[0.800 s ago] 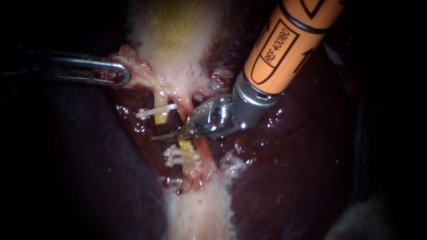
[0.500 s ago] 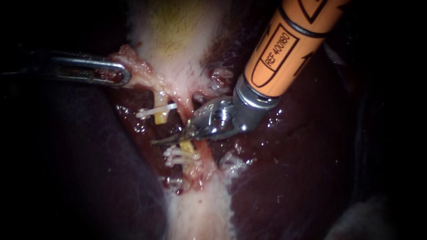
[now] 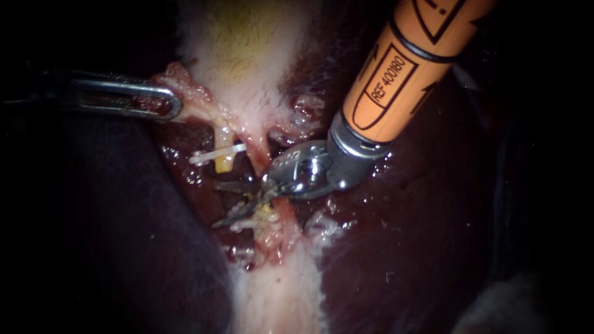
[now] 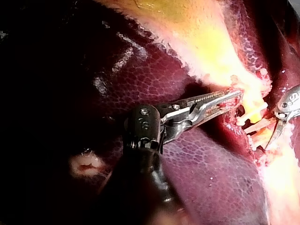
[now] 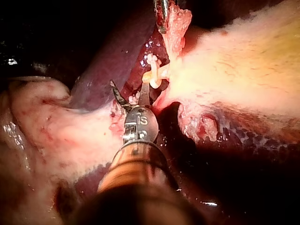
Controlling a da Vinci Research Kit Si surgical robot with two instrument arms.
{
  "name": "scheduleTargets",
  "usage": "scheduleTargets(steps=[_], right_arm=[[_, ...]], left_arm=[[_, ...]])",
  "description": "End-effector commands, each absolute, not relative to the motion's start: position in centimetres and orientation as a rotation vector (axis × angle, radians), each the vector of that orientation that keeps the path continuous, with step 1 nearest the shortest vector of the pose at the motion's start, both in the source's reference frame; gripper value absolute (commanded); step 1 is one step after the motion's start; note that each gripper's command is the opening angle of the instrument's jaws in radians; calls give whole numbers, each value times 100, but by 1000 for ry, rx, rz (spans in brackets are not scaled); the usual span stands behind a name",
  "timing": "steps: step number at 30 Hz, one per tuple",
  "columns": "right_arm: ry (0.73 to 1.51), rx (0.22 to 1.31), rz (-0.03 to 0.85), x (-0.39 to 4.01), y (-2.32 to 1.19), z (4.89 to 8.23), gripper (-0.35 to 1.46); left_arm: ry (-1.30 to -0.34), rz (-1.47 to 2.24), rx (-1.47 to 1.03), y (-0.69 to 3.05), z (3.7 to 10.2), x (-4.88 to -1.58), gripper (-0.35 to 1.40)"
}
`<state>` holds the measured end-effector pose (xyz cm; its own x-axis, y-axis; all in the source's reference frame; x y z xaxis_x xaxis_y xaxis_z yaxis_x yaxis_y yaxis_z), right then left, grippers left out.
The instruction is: Go back from the cut left tube
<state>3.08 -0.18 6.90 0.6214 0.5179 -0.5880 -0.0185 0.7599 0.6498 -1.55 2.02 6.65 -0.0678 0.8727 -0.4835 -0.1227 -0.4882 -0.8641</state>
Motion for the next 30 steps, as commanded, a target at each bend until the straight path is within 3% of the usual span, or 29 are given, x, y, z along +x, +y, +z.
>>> scheduleTargets(steps=[1, 6, 14, 23, 30], right_arm=[[856, 635, 342, 307, -18, 686, 143], [858, 624, 354, 286, -22, 666, 143], [886, 458, 320, 217, -20, 624, 143], [879, 358, 294, 139, -1, 600, 143], [860, 325, 315, 113, 11, 589, 143]], left_arm=[[-846, 1661, -1443, 202, 666, -155, -35], [-845, 1661, -1443, 204, 669, -152, -35], [-842, 1661, -1442, 205, 671, -151, -35], [-839, 1661, -1441, 205, 672, -150, -35], [-839, 1661, -1441, 206, 672, -150, -35]])
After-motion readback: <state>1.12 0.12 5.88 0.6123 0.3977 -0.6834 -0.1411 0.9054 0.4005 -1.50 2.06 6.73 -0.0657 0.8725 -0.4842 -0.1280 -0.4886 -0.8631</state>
